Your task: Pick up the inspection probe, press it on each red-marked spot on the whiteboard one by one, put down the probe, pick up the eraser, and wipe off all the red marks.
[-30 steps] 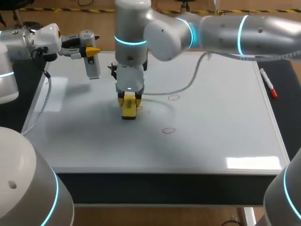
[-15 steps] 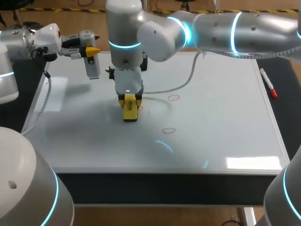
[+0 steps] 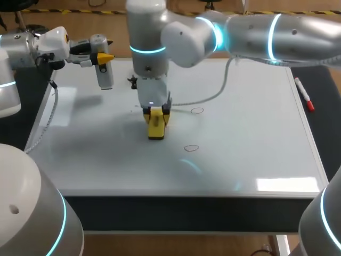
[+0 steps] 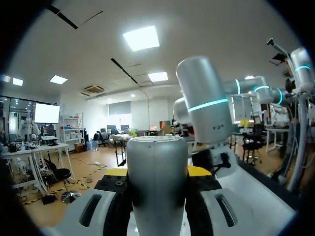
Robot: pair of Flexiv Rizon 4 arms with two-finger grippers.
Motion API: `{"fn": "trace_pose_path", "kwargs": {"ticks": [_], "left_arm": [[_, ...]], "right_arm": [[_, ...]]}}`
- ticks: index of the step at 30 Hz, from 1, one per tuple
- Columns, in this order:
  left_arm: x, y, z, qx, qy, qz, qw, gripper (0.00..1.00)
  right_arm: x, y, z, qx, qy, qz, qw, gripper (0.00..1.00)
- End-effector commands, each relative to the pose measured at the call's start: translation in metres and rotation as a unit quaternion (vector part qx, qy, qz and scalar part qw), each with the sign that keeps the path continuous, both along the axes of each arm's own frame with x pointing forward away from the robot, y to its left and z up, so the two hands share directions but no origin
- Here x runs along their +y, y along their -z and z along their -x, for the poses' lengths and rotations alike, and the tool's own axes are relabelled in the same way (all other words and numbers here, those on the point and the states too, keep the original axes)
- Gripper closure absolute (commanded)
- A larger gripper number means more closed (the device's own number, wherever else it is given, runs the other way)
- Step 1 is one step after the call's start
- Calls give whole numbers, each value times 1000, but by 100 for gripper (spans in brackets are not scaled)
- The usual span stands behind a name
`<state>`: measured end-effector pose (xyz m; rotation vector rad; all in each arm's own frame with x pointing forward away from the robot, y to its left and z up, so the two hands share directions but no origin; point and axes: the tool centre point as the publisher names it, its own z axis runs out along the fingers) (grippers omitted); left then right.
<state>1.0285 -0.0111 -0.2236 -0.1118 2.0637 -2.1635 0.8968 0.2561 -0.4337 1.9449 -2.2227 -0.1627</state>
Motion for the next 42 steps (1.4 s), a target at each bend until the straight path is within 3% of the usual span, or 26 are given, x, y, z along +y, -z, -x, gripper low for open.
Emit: {"fn": "trace_pose_path", "kwargs": {"ticks": [1, 11, 17, 23, 33, 42], "left_arm": [[0, -1, 0, 0, 1, 1, 1000, 100], [0, -1, 0, 0, 1, 1, 1000, 100], [0, -1, 0, 0, 1, 1, 1000, 100], [0, -1, 0, 0, 1, 1, 1000, 100], [0, -1, 0, 0, 1, 1, 1000, 100], [0, -1, 0, 0, 1, 1, 1000, 100]], "right_arm": [[-28, 27, 4, -2, 7, -5, 1000, 100], [-38, 18, -3, -13, 20, -12, 1000, 100], [-31, -41, -12, -29, 15, -41, 999, 100], [-36, -78, -26, -36, 16, -44, 998, 100], [-56, -89, -44, -45, 44, -46, 997, 100], [-111, -104, -77, -66, 120, -39, 990, 100]]}}
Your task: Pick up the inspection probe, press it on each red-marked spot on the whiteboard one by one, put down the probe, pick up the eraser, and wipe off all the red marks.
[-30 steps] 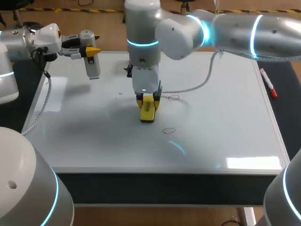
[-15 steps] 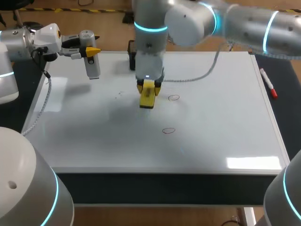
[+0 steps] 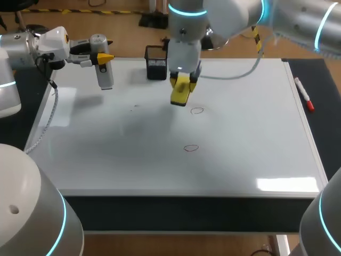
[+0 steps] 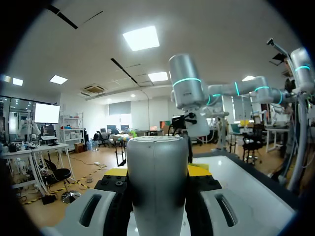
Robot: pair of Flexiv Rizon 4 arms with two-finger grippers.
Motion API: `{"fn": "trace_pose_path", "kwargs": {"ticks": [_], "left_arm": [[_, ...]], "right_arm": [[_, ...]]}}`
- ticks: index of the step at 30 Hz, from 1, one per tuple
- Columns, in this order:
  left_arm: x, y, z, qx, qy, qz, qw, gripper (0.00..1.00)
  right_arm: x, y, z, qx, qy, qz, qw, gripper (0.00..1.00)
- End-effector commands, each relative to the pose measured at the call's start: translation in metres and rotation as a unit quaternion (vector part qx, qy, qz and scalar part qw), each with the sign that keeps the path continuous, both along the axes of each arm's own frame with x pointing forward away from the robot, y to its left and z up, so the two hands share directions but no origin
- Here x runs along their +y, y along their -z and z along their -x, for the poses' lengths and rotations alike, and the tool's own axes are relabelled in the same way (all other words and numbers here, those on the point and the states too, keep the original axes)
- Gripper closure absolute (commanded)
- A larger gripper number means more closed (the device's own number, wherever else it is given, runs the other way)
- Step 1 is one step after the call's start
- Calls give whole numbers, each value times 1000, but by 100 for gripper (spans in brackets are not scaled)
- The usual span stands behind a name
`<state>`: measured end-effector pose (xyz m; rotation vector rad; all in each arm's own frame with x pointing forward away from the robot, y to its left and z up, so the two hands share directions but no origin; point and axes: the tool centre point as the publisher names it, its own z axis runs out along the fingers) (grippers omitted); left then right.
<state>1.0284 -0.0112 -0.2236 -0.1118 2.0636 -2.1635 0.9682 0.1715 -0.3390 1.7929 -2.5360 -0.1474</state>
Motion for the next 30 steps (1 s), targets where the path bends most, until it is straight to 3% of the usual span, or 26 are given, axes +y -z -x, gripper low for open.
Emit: {"fn": "trace_pose_path", "kwargs": {"ticks": [1, 19, 30], "left_arm": [[0, -1, 0, 0, 1, 1, 1000, 100], [0, -1, 0, 0, 1, 1, 1000, 100], [0, -1, 0, 0, 1, 1, 1000, 100]], "right_arm": [[-36, -9, -11, -4, 26, -4, 1000, 100], [-182, 0, -65, 0, 187, 17, 982, 100], [-239, -5, -98, -4, 230, 16, 973, 100]]}}
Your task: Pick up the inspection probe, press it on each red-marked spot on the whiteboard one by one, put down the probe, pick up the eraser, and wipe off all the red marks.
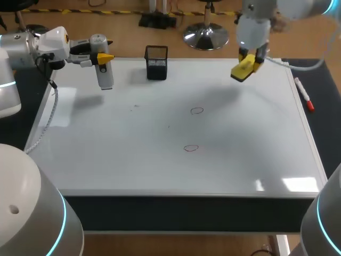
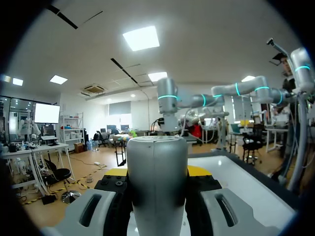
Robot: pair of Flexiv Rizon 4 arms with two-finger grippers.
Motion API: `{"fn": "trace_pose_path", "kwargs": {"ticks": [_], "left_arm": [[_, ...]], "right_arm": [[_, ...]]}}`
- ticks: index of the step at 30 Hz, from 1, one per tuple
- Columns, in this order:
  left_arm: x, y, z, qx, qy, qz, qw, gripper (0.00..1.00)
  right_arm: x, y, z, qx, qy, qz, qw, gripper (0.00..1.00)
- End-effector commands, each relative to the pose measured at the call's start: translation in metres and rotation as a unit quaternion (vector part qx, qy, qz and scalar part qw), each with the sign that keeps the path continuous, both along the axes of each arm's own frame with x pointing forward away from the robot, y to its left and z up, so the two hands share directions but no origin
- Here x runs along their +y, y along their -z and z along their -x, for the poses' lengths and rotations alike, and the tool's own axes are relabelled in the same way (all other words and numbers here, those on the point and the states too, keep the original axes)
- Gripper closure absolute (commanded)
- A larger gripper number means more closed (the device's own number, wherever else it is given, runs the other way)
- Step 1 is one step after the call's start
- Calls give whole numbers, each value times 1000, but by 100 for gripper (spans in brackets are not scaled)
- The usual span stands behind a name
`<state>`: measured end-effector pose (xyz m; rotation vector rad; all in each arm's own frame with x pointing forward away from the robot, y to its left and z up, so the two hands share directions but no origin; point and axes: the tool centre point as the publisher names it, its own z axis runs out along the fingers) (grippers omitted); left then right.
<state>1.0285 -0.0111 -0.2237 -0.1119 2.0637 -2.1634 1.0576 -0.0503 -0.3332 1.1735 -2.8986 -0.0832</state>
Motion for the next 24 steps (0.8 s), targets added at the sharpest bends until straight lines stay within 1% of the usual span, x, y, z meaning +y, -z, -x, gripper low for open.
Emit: {"fn": "trace_pose_path", "kwargs": {"ticks": [1, 5, 11, 16, 24], "left_arm": [[0, -1, 0, 0, 1, 1, 1000, 100], [0, -1, 0, 0, 1, 1, 1000, 100], [0, -1, 0, 0, 1, 1, 1000, 100], [0, -1, 0, 0, 1, 1, 1000, 100], [0, -1, 0, 0, 1, 1, 1000, 100]], "right_arm": [[-22, 2, -12, 6, 5, -4, 1000, 100], [-38, 2, -21, 1, 20, -5, 1000, 100], [-50, -2, -34, -5, 21, 0, 1000, 100], [-54, -7, -44, -15, 28, -2, 999, 100], [-55, -8, -45, -14, 29, -4, 999, 100]]}}
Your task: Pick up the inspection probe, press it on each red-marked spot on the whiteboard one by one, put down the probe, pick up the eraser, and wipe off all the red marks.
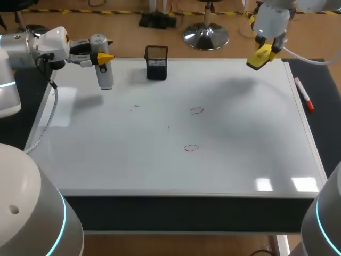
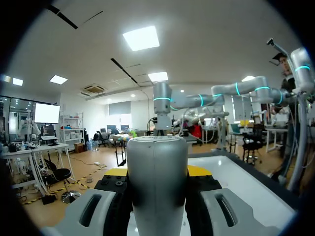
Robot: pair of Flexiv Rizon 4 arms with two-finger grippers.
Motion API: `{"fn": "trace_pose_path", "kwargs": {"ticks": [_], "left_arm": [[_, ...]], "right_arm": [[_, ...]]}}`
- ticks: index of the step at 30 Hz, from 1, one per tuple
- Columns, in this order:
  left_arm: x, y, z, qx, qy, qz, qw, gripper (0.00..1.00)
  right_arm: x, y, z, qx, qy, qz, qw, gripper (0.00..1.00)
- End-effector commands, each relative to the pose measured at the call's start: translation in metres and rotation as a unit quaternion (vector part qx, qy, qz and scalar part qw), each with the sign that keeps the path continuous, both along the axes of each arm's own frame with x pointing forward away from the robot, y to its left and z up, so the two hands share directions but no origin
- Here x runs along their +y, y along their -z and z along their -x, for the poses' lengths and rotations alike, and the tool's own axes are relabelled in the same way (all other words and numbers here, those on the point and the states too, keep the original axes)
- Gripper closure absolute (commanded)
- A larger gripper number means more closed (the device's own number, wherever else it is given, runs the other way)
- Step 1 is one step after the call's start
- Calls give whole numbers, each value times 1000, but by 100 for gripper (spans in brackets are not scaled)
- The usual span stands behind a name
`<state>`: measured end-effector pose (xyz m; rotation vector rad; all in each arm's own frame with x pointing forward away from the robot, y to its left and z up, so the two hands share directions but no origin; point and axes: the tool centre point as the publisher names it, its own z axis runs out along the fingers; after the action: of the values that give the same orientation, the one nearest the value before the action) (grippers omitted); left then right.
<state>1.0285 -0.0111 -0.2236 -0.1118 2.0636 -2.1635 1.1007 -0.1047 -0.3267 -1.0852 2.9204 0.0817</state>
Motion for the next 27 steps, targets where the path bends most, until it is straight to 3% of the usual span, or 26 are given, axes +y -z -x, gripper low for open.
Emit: {"fn": "trace_pose_path", "kwargs": {"ticks": [1, 19, 27], "left_arm": [[0, -1, 0, 0, 1, 1, 1000, 100], [0, -1, 0, 0, 1, 1, 1000, 100], [-39, -12, 38, -10, 60, 8, 998, 100]], "right_arm": [[0, -1, -2, 3, -1, 2, 1000, 100], [0, -1, -2, 3, -1, 2, 1000, 100], [0, -1, -2, 3, -1, 2, 1000, 100]]}}
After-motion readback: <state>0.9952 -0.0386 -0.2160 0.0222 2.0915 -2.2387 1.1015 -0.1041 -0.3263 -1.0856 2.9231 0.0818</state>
